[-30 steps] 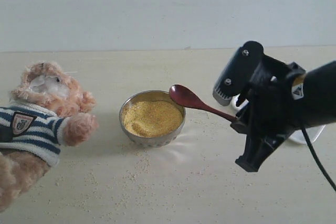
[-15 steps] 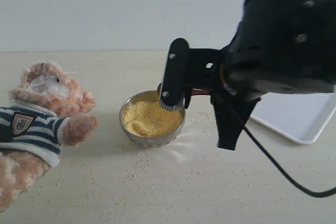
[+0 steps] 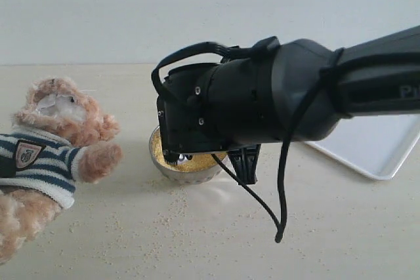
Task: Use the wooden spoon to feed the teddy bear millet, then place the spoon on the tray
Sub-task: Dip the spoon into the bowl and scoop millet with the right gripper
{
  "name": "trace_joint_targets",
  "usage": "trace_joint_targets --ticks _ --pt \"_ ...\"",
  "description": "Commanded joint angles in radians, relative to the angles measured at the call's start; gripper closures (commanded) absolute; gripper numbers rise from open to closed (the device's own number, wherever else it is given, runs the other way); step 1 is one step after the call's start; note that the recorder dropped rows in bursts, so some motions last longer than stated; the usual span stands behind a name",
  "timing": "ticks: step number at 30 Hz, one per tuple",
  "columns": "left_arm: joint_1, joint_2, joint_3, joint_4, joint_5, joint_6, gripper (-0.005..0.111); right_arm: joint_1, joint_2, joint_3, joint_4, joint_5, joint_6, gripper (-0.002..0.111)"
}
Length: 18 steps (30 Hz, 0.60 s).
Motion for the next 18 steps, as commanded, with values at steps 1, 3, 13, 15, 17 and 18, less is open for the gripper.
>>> trace_joint_targets --ticks 1,3,13,15,17,18 --pt "0.003 -0.001 -0.006 -0.024 0.016 -0.002 0.102 0.001 0.025 -0.005 -0.030 -0.004 -0.002 0.108" --pt "0.003 -0.001 -0.006 -0.024 0.016 -0.002 0.102 0.001 0.051 -0.005 -0.038 -0.002 -0.002 0.108" --pt "0.003 -0.001 -0.006 -0.024 0.016 -0.002 0.102 0.012 0.070 -0.005 -0.059 -0.024 -0.002 0.108" --pt "0.003 -0.001 -0.006 -0.024 0.016 -0.002 0.102 0.019 0.070 -0.005 -0.061 -0.024 -0.002 0.108" --pt "0.003 -0.001 -0.006 -0.024 0.016 -0.002 0.102 0.030 0.070 -0.005 -0.059 -0.024 -0.002 0.108" --pt "0.003 -0.001 -0.006 -0.024 0.016 -0.002 0.102 0.036 0.070 -0.005 -0.058 -0.022 -0.002 0.108"
